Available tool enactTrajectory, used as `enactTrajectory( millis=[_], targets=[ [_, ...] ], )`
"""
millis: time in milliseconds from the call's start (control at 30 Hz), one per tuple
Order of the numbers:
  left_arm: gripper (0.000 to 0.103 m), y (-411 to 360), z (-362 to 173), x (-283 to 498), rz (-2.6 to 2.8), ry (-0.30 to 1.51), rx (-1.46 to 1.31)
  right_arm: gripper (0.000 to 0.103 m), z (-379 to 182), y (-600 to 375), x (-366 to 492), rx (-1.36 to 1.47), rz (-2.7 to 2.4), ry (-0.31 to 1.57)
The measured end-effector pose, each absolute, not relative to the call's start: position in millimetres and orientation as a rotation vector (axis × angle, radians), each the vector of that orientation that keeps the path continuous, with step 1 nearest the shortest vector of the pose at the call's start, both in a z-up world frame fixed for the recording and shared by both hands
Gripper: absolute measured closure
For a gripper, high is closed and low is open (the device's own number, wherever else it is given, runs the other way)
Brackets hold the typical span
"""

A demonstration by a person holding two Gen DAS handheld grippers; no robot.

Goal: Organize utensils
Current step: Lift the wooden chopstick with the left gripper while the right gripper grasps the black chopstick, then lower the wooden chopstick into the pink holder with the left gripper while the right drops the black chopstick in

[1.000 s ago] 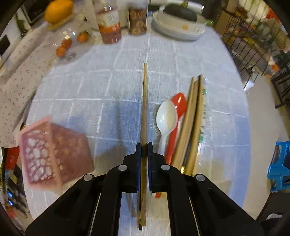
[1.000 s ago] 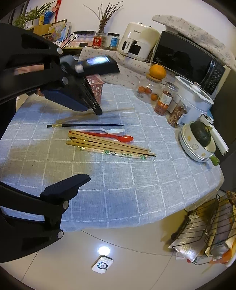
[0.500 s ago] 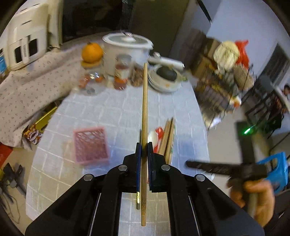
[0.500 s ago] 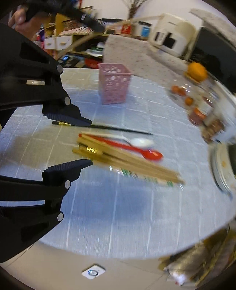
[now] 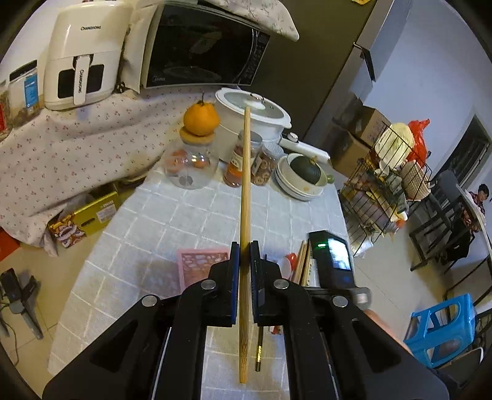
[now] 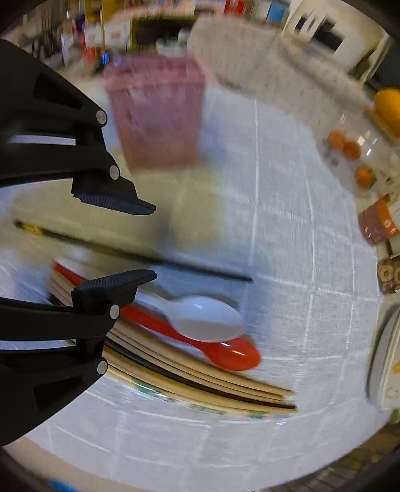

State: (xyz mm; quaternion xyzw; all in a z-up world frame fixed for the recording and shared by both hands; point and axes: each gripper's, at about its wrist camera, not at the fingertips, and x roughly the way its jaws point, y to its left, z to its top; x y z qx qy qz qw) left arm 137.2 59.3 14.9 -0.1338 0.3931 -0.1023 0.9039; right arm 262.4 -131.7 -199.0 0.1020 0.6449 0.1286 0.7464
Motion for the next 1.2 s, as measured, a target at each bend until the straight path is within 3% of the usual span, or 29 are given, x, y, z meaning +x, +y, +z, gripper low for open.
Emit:
enactTrajectory(
  millis=[100, 133, 200, 467, 667, 1200],
  targets=[
    [0.097, 65, 18, 139, -0.214, 0.795, -0.284, 0.075, -212, -123, 271, 0.182, 0.246, 1.402],
    [0.097, 67, 18, 139, -0.215, 0.791, -0.285, 0.095, -213, -118, 270, 0.148, 0.254, 1.402],
    [0.097, 70, 18, 142, -0.211, 0.783, -0.286, 0.097, -213, -115, 267, 0.151, 0.269, 1.4],
    [0.097, 78, 12, 153, -0.183, 0.779, -0.298, 0.097, -176, -147, 254, 0.263, 0.335, 1.247],
    [0.097, 79, 6, 167, -0.143, 0.726, -0.295, 0.098, -121, -155, 238, 0.216, 0.354, 1.039],
    [0.097, 79, -24, 181, -0.026, 0.55, -0.253, 0.098, -27, -162, 215, 0.185, 0.355, 0.708]
  ],
)
